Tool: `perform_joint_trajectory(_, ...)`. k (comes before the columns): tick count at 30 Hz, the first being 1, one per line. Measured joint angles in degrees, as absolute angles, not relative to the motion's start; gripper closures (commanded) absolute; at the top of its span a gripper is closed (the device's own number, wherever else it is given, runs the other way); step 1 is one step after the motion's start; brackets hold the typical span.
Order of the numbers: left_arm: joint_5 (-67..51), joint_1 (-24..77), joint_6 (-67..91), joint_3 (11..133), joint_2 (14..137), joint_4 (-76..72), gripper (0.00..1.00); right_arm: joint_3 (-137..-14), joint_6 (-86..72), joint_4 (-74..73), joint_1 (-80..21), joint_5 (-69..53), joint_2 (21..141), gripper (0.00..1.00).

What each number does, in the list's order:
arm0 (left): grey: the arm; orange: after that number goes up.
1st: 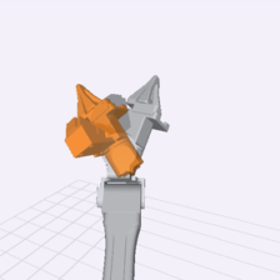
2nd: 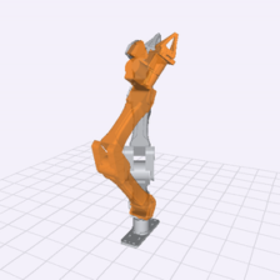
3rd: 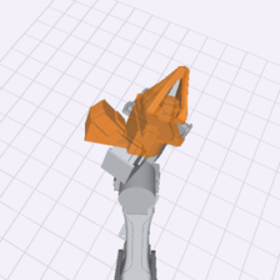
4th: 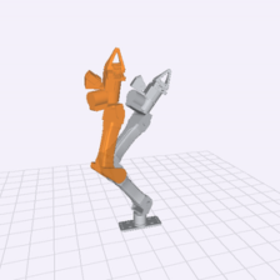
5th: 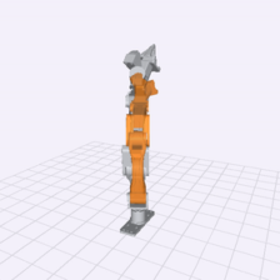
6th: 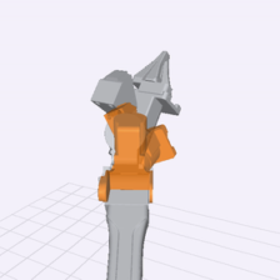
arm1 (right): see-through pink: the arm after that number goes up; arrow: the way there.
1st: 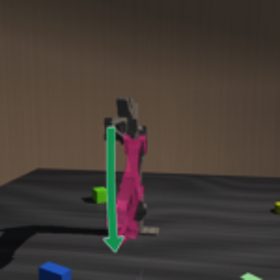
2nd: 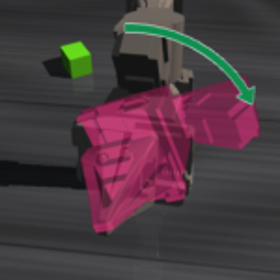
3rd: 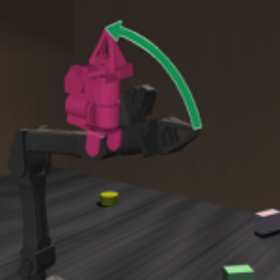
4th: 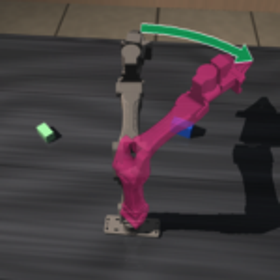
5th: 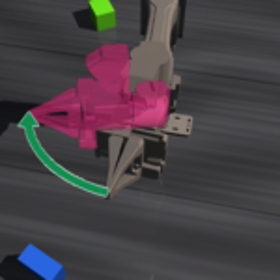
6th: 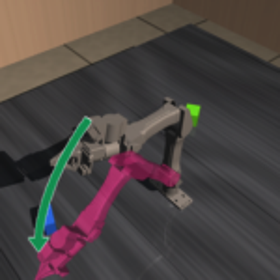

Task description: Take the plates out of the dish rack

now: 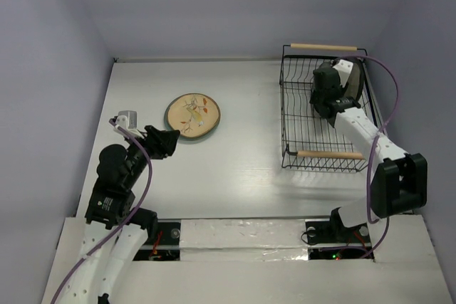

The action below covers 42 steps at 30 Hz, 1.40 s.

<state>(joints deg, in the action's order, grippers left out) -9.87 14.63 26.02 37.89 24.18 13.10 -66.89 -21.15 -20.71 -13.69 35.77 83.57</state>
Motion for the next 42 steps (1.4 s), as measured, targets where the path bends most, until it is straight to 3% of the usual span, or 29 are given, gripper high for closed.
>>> perform_joint_trajectory(16, -10.5, 14.6, 26.0, 37.9, 25.0, 13.1, 0.52, -68.2, -21.2, -17.7, -11.7, 37.8, 92.3, 0.55)
perform_joint_trajectory(19, -10.5, 14.6, 26.0, 37.9, 25.0, 13.1, 0.52, -68.9, -21.1, -17.7, -11.6, 39.4, 93.3, 0.67)
perform_joint_trajectory(23, -10.5, 14.6, 26.0, 37.8, 25.0, 13.1, 0.52, -68.9, -20.9, -17.7, -11.6, 40.6, 93.2, 0.91)
perform_joint_trajectory(26, -10.5, 14.6, 26.0, 37.8, 25.0, 13.1, 0.52, -68.9, -19.1, -17.6, -11.7, 40.2, 92.6, 1.0)
perform_joint_trajectory(42, -10.5, 14.6, 26.0, 37.8, 25.0, 13.1, 0.52, -69.2, -12.0, -22.1, -12.1, 41.1, 83.5, 1.0)
